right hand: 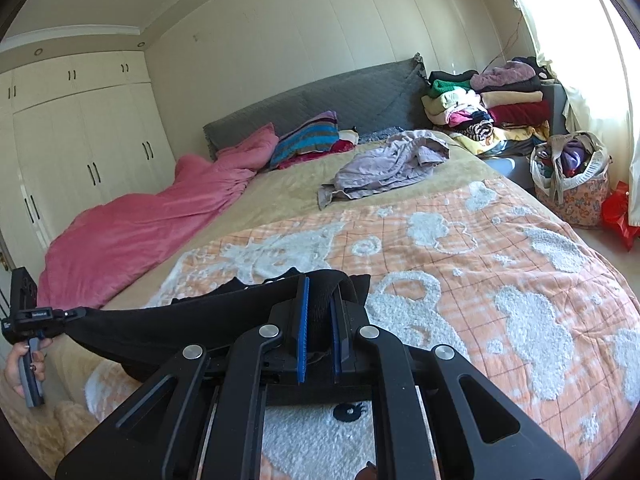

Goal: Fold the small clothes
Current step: 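Lift the hem with both grippers and fold it toward the collar, then lay the folded hem onto the sweatshirt body with both grippers, release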

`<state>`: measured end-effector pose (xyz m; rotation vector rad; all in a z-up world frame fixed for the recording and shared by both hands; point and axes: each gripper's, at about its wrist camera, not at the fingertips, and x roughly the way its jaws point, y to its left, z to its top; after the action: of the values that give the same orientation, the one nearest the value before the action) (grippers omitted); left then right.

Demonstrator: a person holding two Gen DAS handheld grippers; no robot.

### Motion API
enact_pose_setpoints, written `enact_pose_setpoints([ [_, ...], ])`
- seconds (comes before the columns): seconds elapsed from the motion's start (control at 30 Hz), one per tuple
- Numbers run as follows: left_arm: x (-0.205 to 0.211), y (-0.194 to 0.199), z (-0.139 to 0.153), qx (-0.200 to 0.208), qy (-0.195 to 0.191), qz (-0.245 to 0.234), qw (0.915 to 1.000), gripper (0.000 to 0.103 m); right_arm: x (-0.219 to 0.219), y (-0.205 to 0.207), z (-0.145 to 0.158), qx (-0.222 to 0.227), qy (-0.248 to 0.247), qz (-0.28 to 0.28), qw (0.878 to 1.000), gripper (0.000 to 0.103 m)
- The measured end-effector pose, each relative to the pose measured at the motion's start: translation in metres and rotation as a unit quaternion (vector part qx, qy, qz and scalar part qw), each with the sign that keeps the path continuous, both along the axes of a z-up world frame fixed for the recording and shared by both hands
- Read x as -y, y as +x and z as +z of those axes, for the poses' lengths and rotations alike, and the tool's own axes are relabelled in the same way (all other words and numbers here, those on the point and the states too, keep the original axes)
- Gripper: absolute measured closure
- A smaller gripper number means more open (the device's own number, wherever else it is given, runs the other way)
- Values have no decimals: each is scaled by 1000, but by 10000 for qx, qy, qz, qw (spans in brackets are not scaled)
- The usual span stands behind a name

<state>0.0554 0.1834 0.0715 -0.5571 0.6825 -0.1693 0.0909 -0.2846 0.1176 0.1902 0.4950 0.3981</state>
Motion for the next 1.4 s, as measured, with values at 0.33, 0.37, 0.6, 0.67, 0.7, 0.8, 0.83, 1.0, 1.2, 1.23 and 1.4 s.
enact_pose_setpoints([
  [0.33,-4,40,-11,-141,141,122,9997,100,-6,50,-16,-380,76,-21,9992,95],
  [0.37,-5,43,-13,-155,157,137,9997,100,-7,54,-18,-420,91,-21,9991,95],
  [0.6,-9,67,-25,-312,273,213,9989,100,-14,80,-34,-616,0,-12,9981,95],
  [0.67,-10,72,-27,-345,306,207,9987,100,-15,87,-38,-654,-34,-33,9978,95],
  [0.7,-10,75,-28,-365,325,201,9986,100,-15,90,-40,-678,-37,-39,9977,95],
  [0.8,-10,84,-32,-428,379,193,9982,100,-16,100,-46,-743,-95,-75,9972,95],
  [0.83,-11,88,-34,-457,388,197,9980,100,-17,103,-49,-771,-117,-80,9969,95],
  [1.0,-11,106,-49,-606,446,205,9970,100,-21,124,-68,-991,-250,-149,9946,95],
  [1.2,-12,121,-66,-756,498,215,9957,99,-27,141,-92,-1214,-412,-257,9914,95],
  [1.23,-12,122,-69,-778,510,212,9954,99,-29,141,-95,-1230,-450,-257,9911,95],
  [1.4,-12,122,-73,-760,637,306,9946,92,-30,144,-106,-1331,-510,-312,9893,93],
])
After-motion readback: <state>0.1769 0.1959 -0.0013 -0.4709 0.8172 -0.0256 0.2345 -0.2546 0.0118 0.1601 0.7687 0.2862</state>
